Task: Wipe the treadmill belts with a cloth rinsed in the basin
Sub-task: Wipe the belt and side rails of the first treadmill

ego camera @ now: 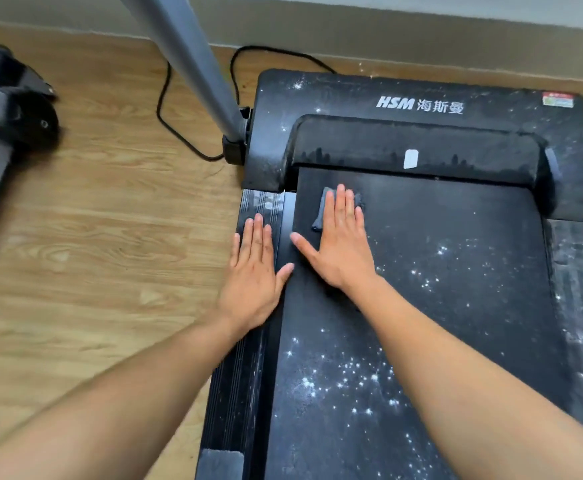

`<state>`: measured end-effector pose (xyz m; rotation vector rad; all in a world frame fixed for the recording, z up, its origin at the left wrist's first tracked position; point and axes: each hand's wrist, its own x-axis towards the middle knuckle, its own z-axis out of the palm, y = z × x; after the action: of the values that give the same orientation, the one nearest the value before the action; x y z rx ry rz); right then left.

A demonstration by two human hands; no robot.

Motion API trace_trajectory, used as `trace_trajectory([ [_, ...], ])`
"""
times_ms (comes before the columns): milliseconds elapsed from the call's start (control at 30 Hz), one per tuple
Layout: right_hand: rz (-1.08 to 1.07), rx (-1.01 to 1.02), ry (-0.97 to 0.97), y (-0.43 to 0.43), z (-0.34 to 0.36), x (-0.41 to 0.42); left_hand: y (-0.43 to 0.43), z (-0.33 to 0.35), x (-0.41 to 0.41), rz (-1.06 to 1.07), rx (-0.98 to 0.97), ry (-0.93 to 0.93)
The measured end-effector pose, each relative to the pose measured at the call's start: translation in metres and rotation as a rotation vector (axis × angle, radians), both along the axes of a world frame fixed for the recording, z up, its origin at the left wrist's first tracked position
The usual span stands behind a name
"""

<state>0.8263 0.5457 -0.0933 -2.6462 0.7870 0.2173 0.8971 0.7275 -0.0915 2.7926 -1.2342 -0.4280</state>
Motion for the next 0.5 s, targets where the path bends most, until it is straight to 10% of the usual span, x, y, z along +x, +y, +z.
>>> trace_trajectory([
  [167,0.052,-0.019,0.015,0.058,-0.006,-0.082,-0.014,-0.019,-0.029,0.224,-0.149,-0.12],
  [500,0.198,-0.125,0.082,-0.071,0.008,0.033,-0.013,-0.019,-0.029,0.255,-0.173,-0.108],
])
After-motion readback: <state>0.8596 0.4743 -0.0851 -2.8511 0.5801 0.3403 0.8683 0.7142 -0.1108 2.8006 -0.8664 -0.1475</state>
